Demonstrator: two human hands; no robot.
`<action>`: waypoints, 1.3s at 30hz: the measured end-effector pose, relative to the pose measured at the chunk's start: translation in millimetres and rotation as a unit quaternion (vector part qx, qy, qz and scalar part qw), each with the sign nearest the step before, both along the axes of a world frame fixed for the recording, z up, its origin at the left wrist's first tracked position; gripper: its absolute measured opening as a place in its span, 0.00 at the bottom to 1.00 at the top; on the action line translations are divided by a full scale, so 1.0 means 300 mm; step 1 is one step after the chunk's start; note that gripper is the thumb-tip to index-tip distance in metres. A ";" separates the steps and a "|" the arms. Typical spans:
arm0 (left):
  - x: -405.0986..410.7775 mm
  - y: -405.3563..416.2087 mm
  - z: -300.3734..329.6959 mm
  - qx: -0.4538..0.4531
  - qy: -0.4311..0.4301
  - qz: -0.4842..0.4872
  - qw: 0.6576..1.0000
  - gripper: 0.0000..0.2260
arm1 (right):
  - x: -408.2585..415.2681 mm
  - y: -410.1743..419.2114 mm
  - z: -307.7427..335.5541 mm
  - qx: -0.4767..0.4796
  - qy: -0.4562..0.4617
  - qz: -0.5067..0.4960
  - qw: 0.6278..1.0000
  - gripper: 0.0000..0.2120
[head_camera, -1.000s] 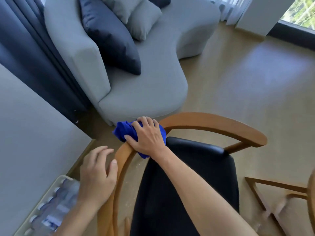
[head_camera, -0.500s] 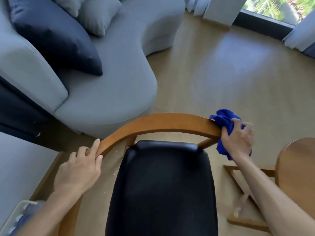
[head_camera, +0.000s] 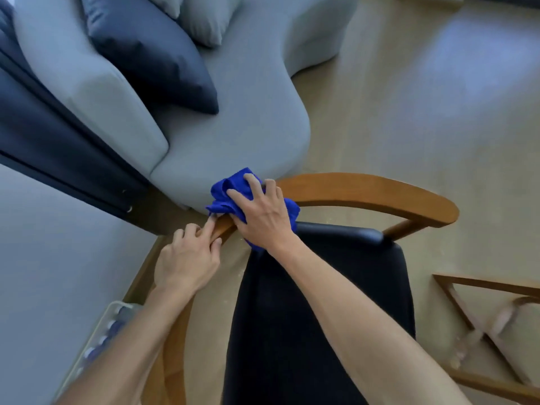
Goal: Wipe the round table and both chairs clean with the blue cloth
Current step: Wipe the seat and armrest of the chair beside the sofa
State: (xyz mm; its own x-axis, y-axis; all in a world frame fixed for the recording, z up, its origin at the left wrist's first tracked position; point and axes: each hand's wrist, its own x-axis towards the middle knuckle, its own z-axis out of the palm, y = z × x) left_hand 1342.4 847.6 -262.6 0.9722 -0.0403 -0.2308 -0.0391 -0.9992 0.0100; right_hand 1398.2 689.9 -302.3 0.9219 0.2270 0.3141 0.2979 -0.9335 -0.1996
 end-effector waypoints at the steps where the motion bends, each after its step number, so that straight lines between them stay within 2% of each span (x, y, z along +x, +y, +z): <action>1: 0.001 0.005 0.006 -0.003 0.000 0.002 1.000 0.24 | 0.001 -0.023 -0.001 -0.010 0.000 0.023 1.000 0.19; 3: -0.002 0.014 0.020 -0.014 0.003 0.012 1.000 0.24 | 0.006 -0.146 0.003 -0.023 0.004 0.019 1.000 0.20; 4: -0.004 0.017 0.023 -0.020 0.005 0.014 1.000 0.24 | 0.001 -0.238 0.005 -0.029 0.009 -0.016 0.999 0.21; 7: -0.007 0.015 0.030 -0.029 0.015 0.015 0.999 0.24 | -0.058 -0.583 0.009 -0.027 0.018 -0.196 0.980 0.25; 10: -0.008 0.006 0.037 -0.025 0.021 0.011 0.999 0.25 | -0.176 -0.836 0.034 0.011 0.040 -0.393 0.919 0.26; 12: -0.005 0.007 0.037 -0.030 0.024 0.012 0.999 0.25 | -0.209 -0.847 0.041 0.046 0.036 -0.492 0.868 0.26; 13: -0.005 0.009 0.037 -0.034 0.026 0.013 0.999 0.24 | -0.203 -0.806 0.036 0.056 0.024 -0.511 0.857 0.25; 15: -0.005 0.013 0.036 -0.049 0.028 0.014 0.998 0.24 | -0.156 -0.649 0.006 0.061 -0.009 -0.475 0.878 0.23; 19: -0.004 0.028 0.039 -0.100 0.015 0.030 0.994 0.22 | -0.038 -0.133 -0.048 0.090 -0.071 -0.271 0.956 0.17; 22: -0.009 0.037 0.039 -0.139 0.004 0.047 0.989 0.15 | -0.060 0.157 -0.068 0.119 -0.040 -0.127 0.984 0.17; 24: -0.009 0.030 0.048 -0.139 0.007 0.056 0.989 0.11 | -0.079 0.132 -0.094 0.086 -0.051 -0.038 0.994 0.19; 26: -0.009 0.026 0.053 -0.126 0.021 0.054 0.990 0.16 | -0.068 -0.018 -0.120 0.020 -0.094 0.006 0.995 0.24; 28: -0.016 0.032 0.062 -0.138 0.026 0.048 0.989 0.20 | -0.063 -0.222 -0.125 -0.027 -0.102 -0.045 0.993 0.25; 30: -0.016 0.036 0.064 -0.148 0.018 0.043 0.988 0.24 | -0.103 -0.447 -0.114 -0.056 -0.094 -0.156 0.982 0.23; 32: -0.013 0.030 0.055 -0.135 0.013 0.033 0.990 0.24 | -0.181 -0.659 -0.100 -0.046 -0.095 -0.303 0.947 0.23; 34: -0.010 0.018 0.050 -0.125 0.012 0.029 0.992 0.21 | -0.240 -0.790 -0.074 0.077 -0.109 -0.472 0.871 0.22; 35: -0.008 0.014 0.053 -0.122 0.012 0.024 0.992 0.21 | -0.246 -0.813 -0.063 0.175 -0.116 -0.552 0.807 0.22; 37: -0.007 0.003 0.062 -0.115 0.017 0.016 0.993 0.24 | -0.220 -0.788 -0.058 0.356 -0.116 -0.665 0.646 0.22; 38: -0.010 -0.002 0.067 -0.112 0.023 0.017 0.993 0.23 | -0.203 -0.746 -0.059 0.428 -0.124 -0.678 0.585 0.22; 39: -0.012 -0.005 0.069 -0.110 0.029 0.021 0.993 0.22 | -0.182 -0.684 -0.068 0.478 -0.142 -0.672 0.547 0.21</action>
State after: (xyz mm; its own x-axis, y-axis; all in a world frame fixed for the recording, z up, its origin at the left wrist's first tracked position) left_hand 1338.7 846.1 -241.7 0.9596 -0.0554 -0.2758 0.0098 -0.9733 0.2294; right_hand 1343.6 484.6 -322.6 -0.0626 -0.9897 -0.1289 -0.3837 0.1431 -0.9123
